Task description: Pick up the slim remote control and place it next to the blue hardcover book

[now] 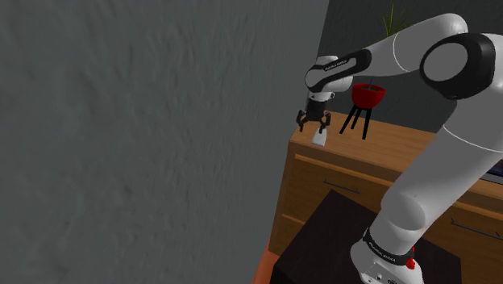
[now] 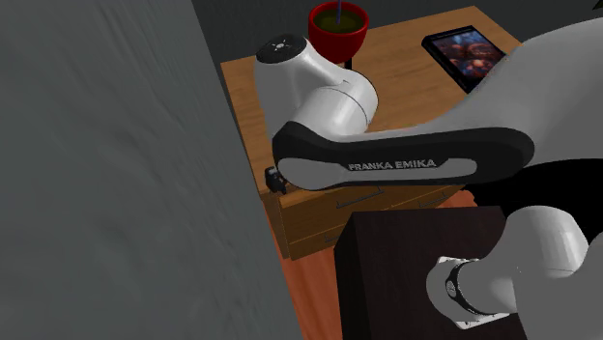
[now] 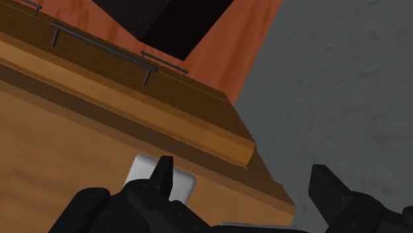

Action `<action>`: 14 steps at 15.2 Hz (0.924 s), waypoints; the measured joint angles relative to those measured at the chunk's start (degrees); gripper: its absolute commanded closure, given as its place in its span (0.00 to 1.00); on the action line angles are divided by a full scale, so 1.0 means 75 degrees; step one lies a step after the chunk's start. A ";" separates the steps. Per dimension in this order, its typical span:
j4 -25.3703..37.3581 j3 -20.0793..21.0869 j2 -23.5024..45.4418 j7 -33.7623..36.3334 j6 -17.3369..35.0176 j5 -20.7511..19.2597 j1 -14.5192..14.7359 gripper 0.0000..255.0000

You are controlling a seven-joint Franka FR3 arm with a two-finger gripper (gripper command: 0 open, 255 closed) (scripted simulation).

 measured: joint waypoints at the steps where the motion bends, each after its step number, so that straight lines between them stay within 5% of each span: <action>1: 0.0141 -0.0089 0.0124 0.0029 0.0015 0.0004 -0.0087 0.00; 14: 0.1867 -0.0882 0.2418 0.0472 0.0897 0.0687 -0.1016 0.00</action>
